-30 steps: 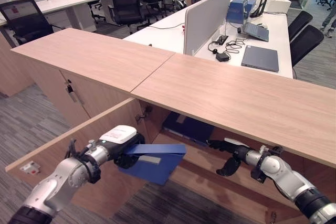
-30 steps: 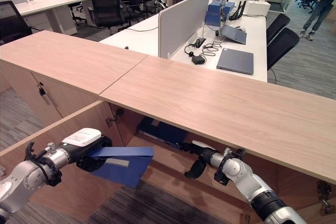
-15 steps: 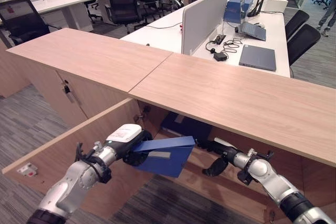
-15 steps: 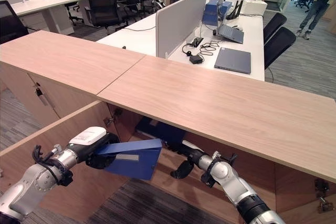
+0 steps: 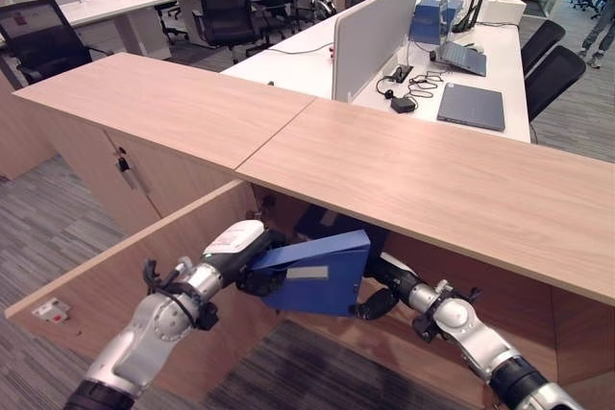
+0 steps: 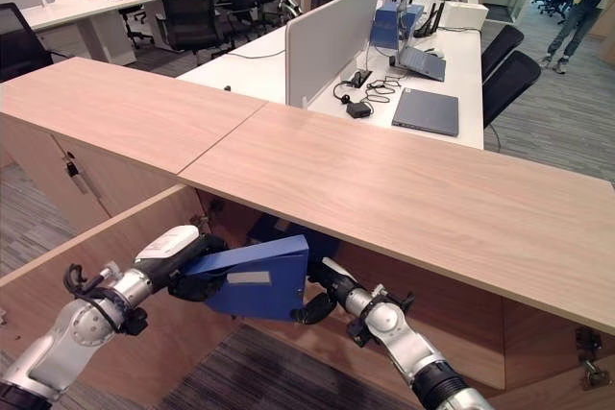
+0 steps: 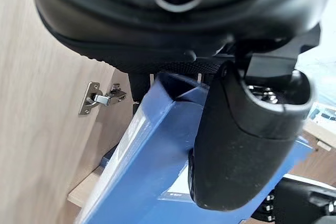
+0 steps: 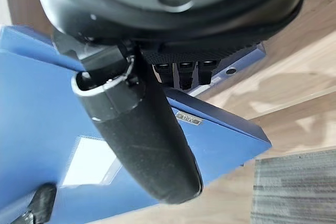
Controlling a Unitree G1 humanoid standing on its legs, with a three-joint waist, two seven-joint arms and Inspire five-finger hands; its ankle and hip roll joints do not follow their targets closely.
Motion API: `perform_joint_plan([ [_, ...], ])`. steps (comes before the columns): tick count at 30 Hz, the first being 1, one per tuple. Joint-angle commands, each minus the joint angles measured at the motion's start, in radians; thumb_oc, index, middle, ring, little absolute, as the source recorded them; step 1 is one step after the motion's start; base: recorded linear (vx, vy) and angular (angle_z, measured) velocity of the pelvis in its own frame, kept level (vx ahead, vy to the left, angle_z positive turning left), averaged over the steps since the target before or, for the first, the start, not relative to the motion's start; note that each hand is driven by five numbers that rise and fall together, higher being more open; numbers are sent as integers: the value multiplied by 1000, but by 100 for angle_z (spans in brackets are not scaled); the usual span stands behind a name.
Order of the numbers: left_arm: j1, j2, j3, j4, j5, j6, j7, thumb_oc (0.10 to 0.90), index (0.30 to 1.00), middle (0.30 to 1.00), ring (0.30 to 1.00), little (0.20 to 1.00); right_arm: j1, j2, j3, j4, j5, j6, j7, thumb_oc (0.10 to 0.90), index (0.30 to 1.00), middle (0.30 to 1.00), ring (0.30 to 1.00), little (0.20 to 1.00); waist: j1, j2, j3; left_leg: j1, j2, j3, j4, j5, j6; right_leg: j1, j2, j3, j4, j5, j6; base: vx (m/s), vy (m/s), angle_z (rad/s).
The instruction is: Put the empty folder in the office cabinet
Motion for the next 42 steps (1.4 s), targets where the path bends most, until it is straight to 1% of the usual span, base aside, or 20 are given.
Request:
perform_joint_plan([
  [1,-230,-50,-67,-119,-382,-118,12,400,300,300,300,300,-169,63,66,-19,105,-101,-10,800,900,900,900,900,-11,-20,-51,31,4,-33,-6,-113,-11,23,2,39,2,-73,34,0,0,0],
  [3,-241,-54,-86,-118,-418,-117,5,400,300,300,300,300,-171,71,70,-21,131,-102,-8,800,900,900,900,900,-12,-21,-50,30,4,-33,-6,-113,-11,23,2,40,2,-73,34,0,0,0],
  [4,-262,-69,-131,-125,-489,-112,-16,400,300,300,300,300,-177,91,83,-27,181,-106,-7,800,900,900,900,900,-17,-21,-50,30,4,-35,-6,-113,-10,23,1,40,2,-71,33,0,0,0],
  [6,-280,-89,-173,-131,-568,-106,-35,400,300,300,300,300,-186,111,96,-26,219,-112,-9,800,900,900,900,900,-18,-22,-49,29,4,-36,-6,-112,-9,22,1,40,2,-70,32,0,0,0],
  [8,-318,-126,-241,-146,-692,-93,-68,400,300,300,300,300,-208,155,125,7,263,-117,-19,800,900,900,900,900,-21,-23,-47,24,2,-37,-6,-107,-7,18,0,40,2,-66,31,0,0,0],
  [10,-339,-169,-314,-163,-850,-62,-118,400,300,300,300,300,-218,204,152,31,346,-116,-12,800,900,900,900,900,-25,-22,-42,26,3,-35,-6,-109,-8,19,2,44,2,-66,31,0,0,0],
  [13,-354,-207,-378,-170,-979,-30,-154,400,300,300,300,300,-230,244,173,49,417,-120,-6,800,900,900,900,900,-30,-22,-42,25,2,-34,-6,-108,-6,17,3,47,2,-64,30,0,0,0],
  [14,-359,-237,-415,-160,-1044,-12,-165,400,300,300,300,300,-252,266,190,71,442,-123,-7,800,900,900,900,900,-33,-22,-40,26,3,-32,-6,-107,-5,17,4,51,2,-63,29,0,0,0],
  [15,-360,-237,-415,-159,-1044,-12,-165,400,300,300,300,300,-253,266,190,72,442,-123,-7,800,900,900,900,900,-33,-23,-41,22,2,-33,-6,-104,-5,13,3,50,2,-62,29,0,0,0],
  [17,-392,-254,-459,-147,-1086,-3,-179,400,300,300,300,300,-284,282,219,65,465,-124,10,800,900,900,900,900,-36,-25,-39,23,2,-31,-6,-106,-5,13,6,55,2,-62,29,-13,-6,-4],
  [18,-396,-262,-467,-140,-1096,-3,-181,400,300,300,300,300,-292,286,231,61,481,-123,21,400,300,300,300,300,-36,-25,-39,22,1,-31,-6,-105,-5,12,6,55,2,-62,29,0,0,0],
  [20,-407,-269,-474,-126,-1105,-7,-181,400,300,300,300,300,-302,292,251,55,518,-119,44,400,300,300,300,300,-37,-27,-41,18,0,-31,-6,-102,-6,9,5,54,2,-60,28,0,0,0],
  [21,-408,-272,-464,-109,-1092,-16,-192,400,300,300,300,300,-281,284,297,11,560,-92,109,400,300,300,300,300,-37,-29,-41,21,2,-31,-6,-104,-8,12,6,55,2,-63,28,0,0,0],
  [26,-394,-259,-440,-104,-1077,-25,-211,400,300,300,300,300,-242,254,340,-7,555,-67,164,400,300,300,300,300,-38,-32,-44,15,0,-35,-6,-101,-9,6,4,50,2,-62,28,1,1,1],
  [31,-352,-235,-397,-94,-1046,-33,-226,400,300,300,300,300,-138,232,347,34,572,-28,210,400,300,300,300,300,-35,-32,-39,19,1,-36,-6,-104,-11,11,4,47,2,-63,31,0,0,0],
  [32,-338,-232,-388,-87,-1039,-35,-224,424,335,335,335,335,-114,228,339,43,583,-23,213,400,300,300,300,300,-35,-32,-38,18,0,-36,-6,-103,-12,10,4,47,2,-62,32,0,0,0],
  [33,-324,-230,-379,-77,-1033,-37,-218,558,538,538,538,538,-93,220,331,50,589,-21,212,400,300,300,300,300,-36,-31,-37,17,0,-36,-6,-103,-12,9,3,47,2,-62,32,0,0,0],
  [34,-307,-224,-369,-62,-1025,-34,-212,800,900,900,900,900,-70,213,322,62,590,-19,210,400,300,300,300,300,-36,-30,-36,17,-1,-36,-6,-104,-12,9,3,46,2,-62,32,0,0,0],
  [37,-244,-205,-326,-36,-1008,-19,-194,800,900,900,900,900,-9,196,275,98,574,-16,193,400,300,300,300,300,-38,-29,-37,15,-1,-34,-6,-104,-12,8,2,45,2,-63,33,0,0,0],
  [42,-93,-219,-190,74,-962,5,-135,800,900,900,900,900,85,177,140,180,567,-13,149,400,300,300,300,300,-40,-28,-35,14,-3,-30,-6,-106,-12,6,2,45,2,-62,34,0,0,0],
])
